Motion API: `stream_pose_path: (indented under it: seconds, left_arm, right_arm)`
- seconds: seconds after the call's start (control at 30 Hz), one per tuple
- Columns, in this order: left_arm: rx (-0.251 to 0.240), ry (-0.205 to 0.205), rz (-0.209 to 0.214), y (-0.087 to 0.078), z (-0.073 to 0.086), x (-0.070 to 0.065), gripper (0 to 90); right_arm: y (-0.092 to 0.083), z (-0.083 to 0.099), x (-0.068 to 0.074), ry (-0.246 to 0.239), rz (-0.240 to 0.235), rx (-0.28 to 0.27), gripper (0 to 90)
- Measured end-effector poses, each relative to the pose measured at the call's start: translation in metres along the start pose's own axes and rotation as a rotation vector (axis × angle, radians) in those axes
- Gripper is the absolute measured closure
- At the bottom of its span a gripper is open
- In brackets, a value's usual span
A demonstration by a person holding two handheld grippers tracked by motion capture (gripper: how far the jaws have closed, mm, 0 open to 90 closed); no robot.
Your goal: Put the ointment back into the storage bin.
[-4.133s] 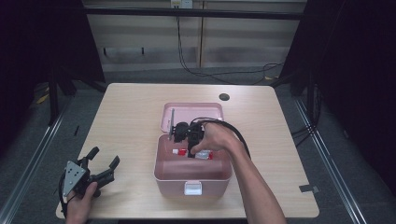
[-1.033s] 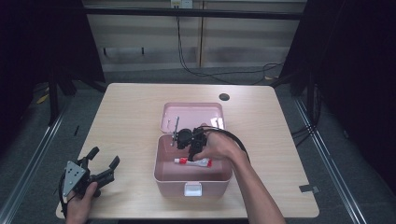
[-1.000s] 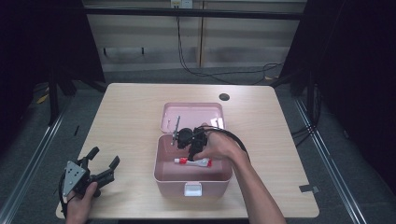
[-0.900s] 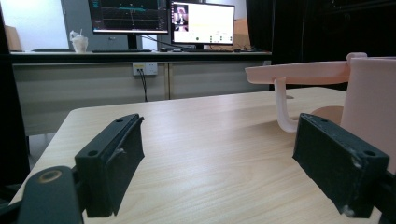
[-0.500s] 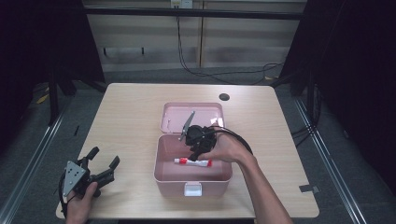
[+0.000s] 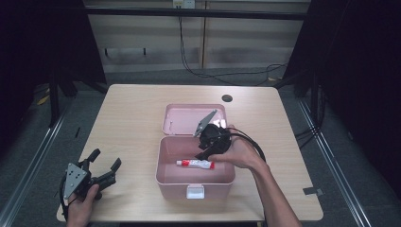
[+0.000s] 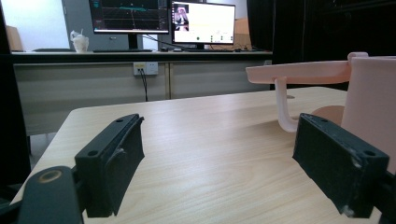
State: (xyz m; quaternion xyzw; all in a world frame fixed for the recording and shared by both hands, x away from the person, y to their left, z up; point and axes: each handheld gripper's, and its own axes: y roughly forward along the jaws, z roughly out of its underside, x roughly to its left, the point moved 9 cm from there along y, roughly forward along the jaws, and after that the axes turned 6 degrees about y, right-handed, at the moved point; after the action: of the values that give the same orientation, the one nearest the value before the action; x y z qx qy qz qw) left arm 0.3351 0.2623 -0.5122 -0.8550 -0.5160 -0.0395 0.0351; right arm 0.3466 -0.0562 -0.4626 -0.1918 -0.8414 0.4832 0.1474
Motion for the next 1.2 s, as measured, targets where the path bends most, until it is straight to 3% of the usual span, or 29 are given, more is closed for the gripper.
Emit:
stream_pose_path:
  seconds: [0.27,0.5,0.87,1.2]
  left_arm:
    - [-0.001,-0.002,-0.002,0.0,0.0,0.0,15.8]
    - [0.0,-0.002,0.0,0.0,0.0,0.0,15.8]
    - [0.0,-0.002,0.0,0.0,0.0,0.0,15.8]
    - [0.0,-0.001,-0.002,0.0,0.0,0.0,15.8]
  right_arm:
    - [-0.017,0.002,-0.004,0.057,0.034,-0.121,44.5]
    - [-0.035,0.006,-0.004,0.096,0.036,-0.227,41.3]
    - [-0.065,0.024,-0.016,0.211,0.122,-0.397,36.5]
    - [-0.084,0.056,-0.025,0.288,0.198,-0.457,36.7]
